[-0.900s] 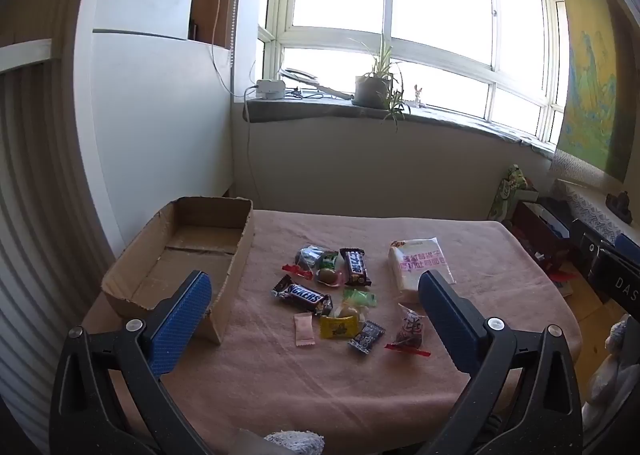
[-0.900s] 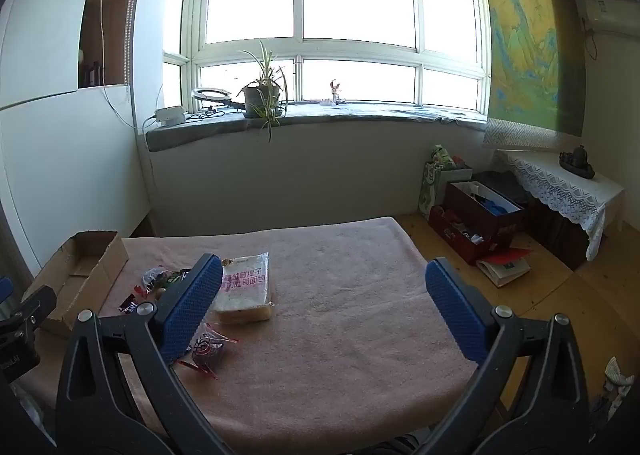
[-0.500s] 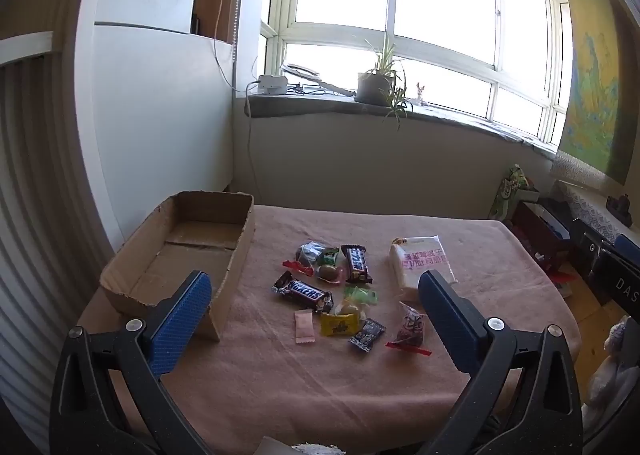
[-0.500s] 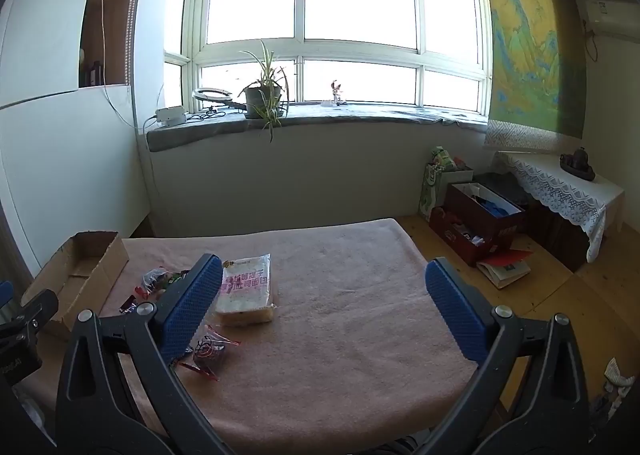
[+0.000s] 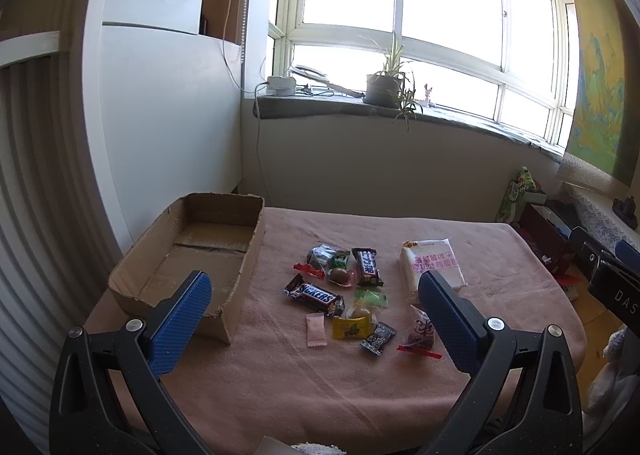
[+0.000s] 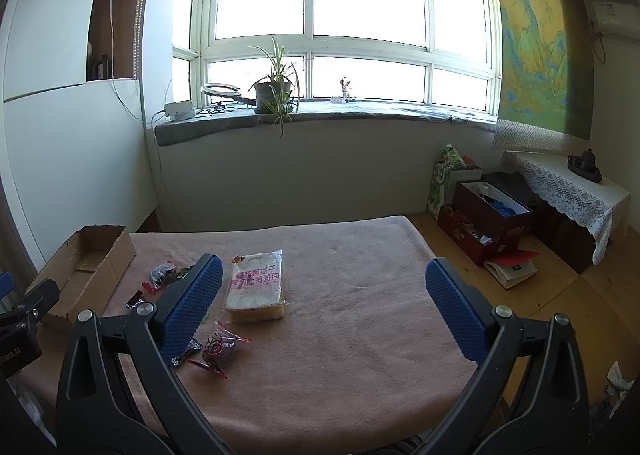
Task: Organize snacks
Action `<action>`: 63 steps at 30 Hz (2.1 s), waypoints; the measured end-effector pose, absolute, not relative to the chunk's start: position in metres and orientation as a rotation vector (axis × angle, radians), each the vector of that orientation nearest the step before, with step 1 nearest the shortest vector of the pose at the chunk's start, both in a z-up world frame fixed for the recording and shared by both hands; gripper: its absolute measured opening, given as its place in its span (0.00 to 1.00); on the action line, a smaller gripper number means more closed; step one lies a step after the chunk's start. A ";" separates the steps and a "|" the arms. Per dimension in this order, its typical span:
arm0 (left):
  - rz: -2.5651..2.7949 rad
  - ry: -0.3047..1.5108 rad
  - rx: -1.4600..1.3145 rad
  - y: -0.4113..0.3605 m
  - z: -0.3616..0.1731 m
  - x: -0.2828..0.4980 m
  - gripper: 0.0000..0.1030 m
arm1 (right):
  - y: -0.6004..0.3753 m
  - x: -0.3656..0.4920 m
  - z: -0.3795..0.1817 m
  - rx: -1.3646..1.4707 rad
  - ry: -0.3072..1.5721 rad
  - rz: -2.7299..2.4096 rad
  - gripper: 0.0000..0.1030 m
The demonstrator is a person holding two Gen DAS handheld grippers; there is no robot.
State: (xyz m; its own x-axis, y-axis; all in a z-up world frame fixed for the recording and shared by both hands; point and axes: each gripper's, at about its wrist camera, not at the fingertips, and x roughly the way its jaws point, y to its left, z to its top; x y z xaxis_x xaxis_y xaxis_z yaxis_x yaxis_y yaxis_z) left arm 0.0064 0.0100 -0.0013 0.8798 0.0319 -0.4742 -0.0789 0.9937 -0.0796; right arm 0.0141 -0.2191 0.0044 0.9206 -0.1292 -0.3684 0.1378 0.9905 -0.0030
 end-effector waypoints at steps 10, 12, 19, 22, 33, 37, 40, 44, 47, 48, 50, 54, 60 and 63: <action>0.050 0.493 -0.087 0.006 -0.002 0.006 1.00 | -0.218 0.016 0.002 0.027 0.382 -0.138 1.00; 0.050 0.490 -0.085 0.005 -0.002 0.006 1.00 | -0.220 0.017 0.002 0.028 0.383 -0.137 1.00; 0.048 0.481 -0.083 0.004 -0.001 0.004 1.00 | -0.219 0.016 0.002 0.025 0.383 -0.132 1.00; 0.050 0.479 -0.087 0.005 0.000 0.004 1.00 | -0.219 0.014 0.003 0.025 0.380 -0.128 1.00; 0.048 0.478 -0.086 0.004 0.001 0.005 1.00 | -0.217 0.014 0.004 0.025 0.382 -0.123 1.00; 0.046 0.479 -0.085 0.004 0.000 0.005 1.00 | -0.216 0.015 0.004 0.022 0.389 -0.119 1.00; 0.046 0.482 -0.085 0.004 0.000 0.006 1.00 | -0.216 0.016 0.002 0.023 0.397 -0.116 1.00; 0.046 0.482 -0.080 0.003 -0.001 0.006 1.00 | -0.217 0.019 0.002 0.028 0.405 -0.115 1.00; 0.045 0.482 -0.081 0.002 -0.001 0.006 1.00 | -0.217 0.020 0.003 0.027 0.408 -0.114 1.00; 0.046 0.483 -0.081 0.002 -0.001 0.006 1.00 | -0.217 0.020 0.003 0.028 0.409 -0.114 1.00; 0.045 0.482 -0.079 0.001 -0.001 0.006 1.00 | -0.217 0.021 0.004 0.028 0.410 -0.111 1.00; 0.043 0.483 -0.079 0.000 -0.001 0.006 1.00 | -0.217 0.021 0.003 0.029 0.412 -0.112 1.00; 0.039 0.484 -0.079 -0.001 -0.001 0.006 1.00 | -0.217 0.021 0.002 0.030 0.413 -0.113 1.00; 0.038 0.485 -0.078 -0.002 -0.001 0.006 1.00 | -0.217 0.021 0.002 0.029 0.414 -0.112 1.00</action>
State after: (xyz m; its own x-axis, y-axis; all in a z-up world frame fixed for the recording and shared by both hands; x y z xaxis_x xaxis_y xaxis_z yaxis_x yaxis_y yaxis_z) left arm 0.0060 -0.0022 -0.0012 0.8842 0.0175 -0.4669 -0.0546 0.9963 -0.0660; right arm 0.0208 -0.2170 0.0019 0.9094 -0.1030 -0.4029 0.1147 0.9934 0.0050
